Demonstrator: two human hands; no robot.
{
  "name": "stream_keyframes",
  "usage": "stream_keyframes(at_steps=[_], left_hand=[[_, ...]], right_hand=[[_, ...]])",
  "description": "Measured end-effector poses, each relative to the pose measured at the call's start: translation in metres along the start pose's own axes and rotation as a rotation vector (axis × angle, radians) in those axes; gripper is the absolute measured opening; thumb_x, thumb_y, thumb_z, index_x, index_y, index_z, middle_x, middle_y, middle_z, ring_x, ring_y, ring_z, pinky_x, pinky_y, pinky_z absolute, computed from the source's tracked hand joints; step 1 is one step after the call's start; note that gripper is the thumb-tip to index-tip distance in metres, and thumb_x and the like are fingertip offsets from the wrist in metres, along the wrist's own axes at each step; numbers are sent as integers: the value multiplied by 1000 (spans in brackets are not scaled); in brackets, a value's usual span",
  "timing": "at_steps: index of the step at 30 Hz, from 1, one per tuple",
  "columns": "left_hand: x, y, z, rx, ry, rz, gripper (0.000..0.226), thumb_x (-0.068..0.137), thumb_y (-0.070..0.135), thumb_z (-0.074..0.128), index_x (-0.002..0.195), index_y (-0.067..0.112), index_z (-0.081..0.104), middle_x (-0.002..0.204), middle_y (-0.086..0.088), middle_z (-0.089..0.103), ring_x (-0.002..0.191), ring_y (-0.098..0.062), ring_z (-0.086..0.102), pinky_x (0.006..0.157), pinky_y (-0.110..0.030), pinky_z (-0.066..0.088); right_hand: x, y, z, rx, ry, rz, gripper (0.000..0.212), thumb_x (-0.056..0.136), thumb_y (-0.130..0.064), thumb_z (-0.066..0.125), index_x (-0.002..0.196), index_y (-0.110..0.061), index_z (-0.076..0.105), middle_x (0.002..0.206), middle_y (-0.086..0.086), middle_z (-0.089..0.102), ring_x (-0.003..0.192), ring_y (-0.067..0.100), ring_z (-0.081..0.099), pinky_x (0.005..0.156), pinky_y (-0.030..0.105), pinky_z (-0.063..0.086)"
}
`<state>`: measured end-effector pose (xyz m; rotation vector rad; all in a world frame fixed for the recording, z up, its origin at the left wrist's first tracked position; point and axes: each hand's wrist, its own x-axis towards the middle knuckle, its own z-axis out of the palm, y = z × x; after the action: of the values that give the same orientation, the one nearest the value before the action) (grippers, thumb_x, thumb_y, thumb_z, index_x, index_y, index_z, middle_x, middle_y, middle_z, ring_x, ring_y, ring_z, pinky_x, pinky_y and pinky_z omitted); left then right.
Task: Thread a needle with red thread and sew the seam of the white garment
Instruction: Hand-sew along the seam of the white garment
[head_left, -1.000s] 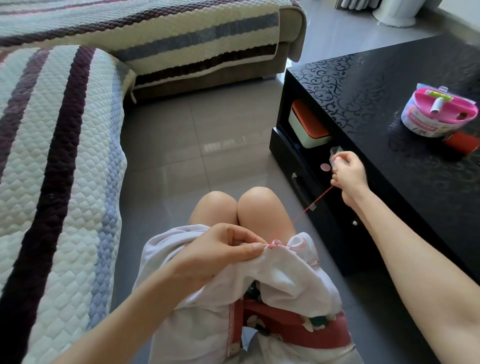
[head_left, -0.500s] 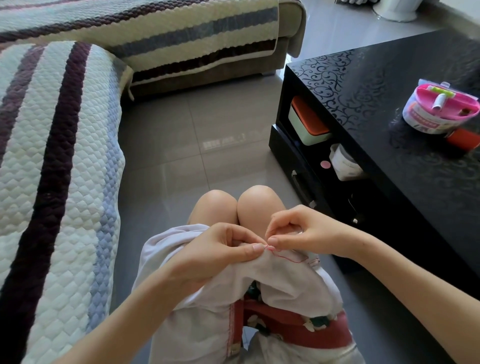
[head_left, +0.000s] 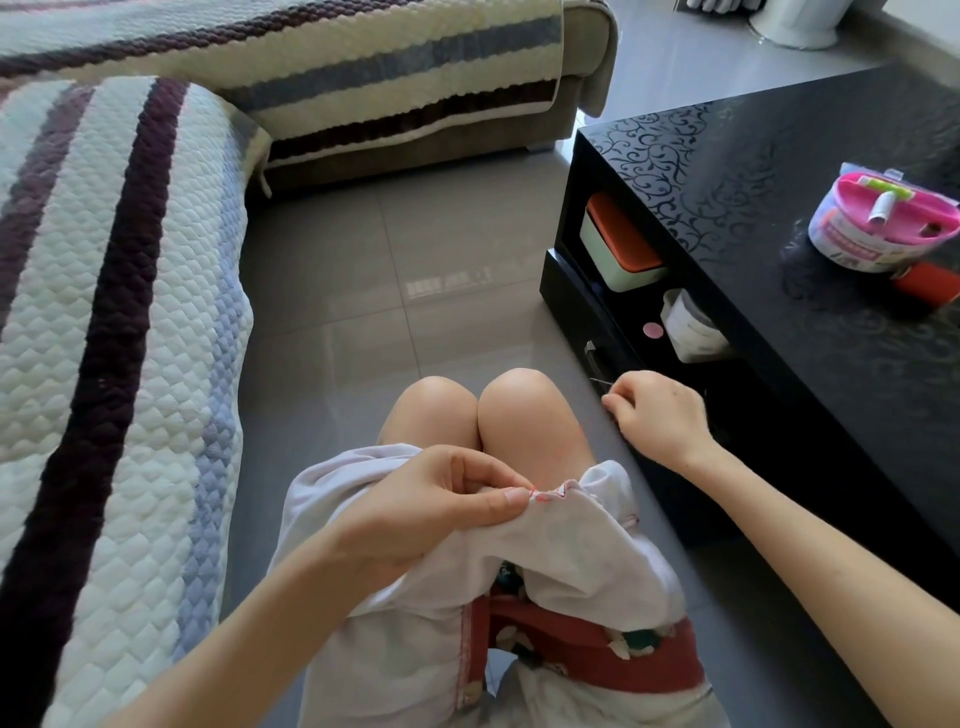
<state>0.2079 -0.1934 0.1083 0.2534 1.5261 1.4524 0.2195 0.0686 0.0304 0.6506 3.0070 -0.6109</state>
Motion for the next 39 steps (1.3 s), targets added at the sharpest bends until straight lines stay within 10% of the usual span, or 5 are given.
stream_keyframes(at_steps=[9, 14, 22, 31, 39], left_hand=[[2, 1, 3, -18, 24, -9, 26, 71, 22, 69, 87, 3, 73, 83, -11, 71, 77, -13, 65, 70, -18, 53], [2, 2, 0, -7, 45, 12, 24, 74, 23, 69, 88, 4, 73, 82, -8, 71, 77, -11, 64, 70, -18, 51], [0, -3, -3, 363, 235, 81, 10, 86, 24, 71, 82, 17, 76, 79, -1, 75, 76, -6, 66, 75, -28, 52], [7, -6, 6, 391, 283, 41, 15, 91, 21, 63, 85, 14, 74, 80, -3, 75, 69, 0, 61, 65, -14, 46], [7, -8, 5, 318, 287, 51, 15, 91, 21, 63, 85, 14, 75, 80, -2, 75, 71, 0, 64, 66, -13, 49]], right_hand=[[-9, 6, -3, 108, 149, -23, 19, 90, -33, 60, 98, -18, 69, 91, -6, 66, 86, 17, 62, 74, 33, 45], [-60, -46, -42, 718, -410, -335, 34, 76, -49, 63, 95, -23, 74, 70, -10, 64, 65, 7, 56, 64, 23, 43], [-76, -43, -44, 813, -533, -267, 23, 72, -30, 73, 53, -24, 60, 54, 1, 45, 55, 15, 39, 52, 28, 30], [-89, -44, -40, 393, -135, -332, 18, 88, -45, 55, 97, -33, 64, 67, -14, 57, 65, 7, 55, 62, 15, 40], [-107, -56, -41, 343, 25, -533, 20, 81, -25, 52, 73, -15, 68, 51, -14, 50, 46, 9, 49, 46, 18, 38]])
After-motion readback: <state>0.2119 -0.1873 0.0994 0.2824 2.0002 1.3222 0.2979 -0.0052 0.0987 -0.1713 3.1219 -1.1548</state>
